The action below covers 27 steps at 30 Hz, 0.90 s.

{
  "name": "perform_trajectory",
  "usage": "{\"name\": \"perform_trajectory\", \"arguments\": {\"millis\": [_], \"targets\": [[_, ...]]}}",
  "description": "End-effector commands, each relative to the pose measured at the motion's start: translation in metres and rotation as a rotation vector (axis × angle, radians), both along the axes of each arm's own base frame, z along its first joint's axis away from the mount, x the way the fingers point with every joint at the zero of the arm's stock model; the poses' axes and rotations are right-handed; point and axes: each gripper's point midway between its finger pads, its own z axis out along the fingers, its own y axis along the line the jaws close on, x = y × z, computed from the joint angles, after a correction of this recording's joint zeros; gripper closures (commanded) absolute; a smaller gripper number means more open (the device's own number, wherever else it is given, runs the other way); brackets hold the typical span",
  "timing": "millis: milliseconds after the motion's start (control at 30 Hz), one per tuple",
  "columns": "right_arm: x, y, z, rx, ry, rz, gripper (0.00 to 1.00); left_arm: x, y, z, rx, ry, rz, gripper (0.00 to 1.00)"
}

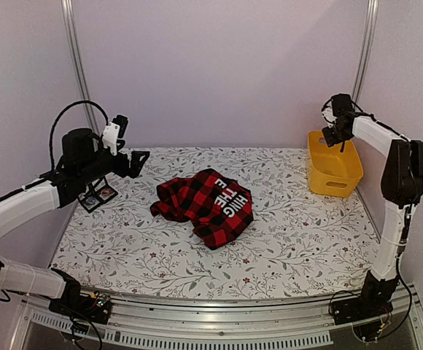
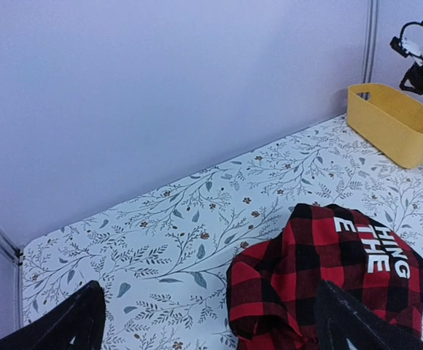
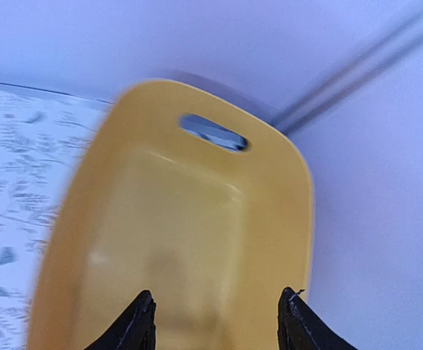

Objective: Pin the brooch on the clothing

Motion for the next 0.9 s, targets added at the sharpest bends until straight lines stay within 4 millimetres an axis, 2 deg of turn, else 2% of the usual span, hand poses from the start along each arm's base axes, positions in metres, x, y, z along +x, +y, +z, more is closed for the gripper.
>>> {"name": "perform_trajectory", "arguments": {"millis": [0,67,133,167,233,300,400,500,567,633,733,867], "targets": [[-0.026,0.181,0.017,0.195,-0.062,0.406,0.46,0.0,-0.009,0.01,-0.02,-0.014,-0.027,0.0],[-0.029,0.214,-0.003,0.215,-0.047,0.43,0.49,0.001,-0.009,0.01,-0.02,-0.015,-0.025,0.0],[-0.021,0.219,-0.025,0.216,-0.024,0.379,0.5,0.001,-0.009,0.01,-0.02,-0.014,-0.021,0.0],[-0.016,0.217,-0.036,0.225,-0.012,0.338,0.5,0.0,-0.009,0.01,-0.021,-0.014,-0.024,0.0],[-0.008,0.204,-0.074,0.168,0.032,0.257,0.51,0.0,-0.009,0.01,-0.025,-0.013,-0.027,0.0],[-0.003,0.184,-0.1,0.069,0.056,0.172,0.54,-0.002,-0.01,0.01,-0.027,-0.012,-0.031,0.0],[-0.003,0.161,-0.126,-0.02,0.1,0.111,0.56,-0.003,-0.009,0.009,-0.022,-0.012,-0.027,0.0],[-0.004,0.126,-0.135,-0.03,0.115,0.038,0.57,-0.003,-0.008,0.01,-0.022,-0.011,-0.021,0.0],[0.0,0.1,-0.132,-0.022,0.102,-0.009,0.57,-0.003,-0.008,0.012,-0.03,-0.014,-0.021,0.0],[0.007,0.085,-0.13,-0.023,0.078,-0.023,0.58,-0.004,-0.01,0.013,-0.035,-0.018,-0.029,0.0],[0.017,0.079,-0.132,-0.072,0.072,0.008,0.58,-0.002,-0.011,0.015,-0.038,-0.022,-0.031,0.0],[0.026,0.09,-0.133,-0.05,0.09,0.056,0.57,-0.003,-0.011,0.013,-0.044,-0.015,-0.031,0.0]]}}
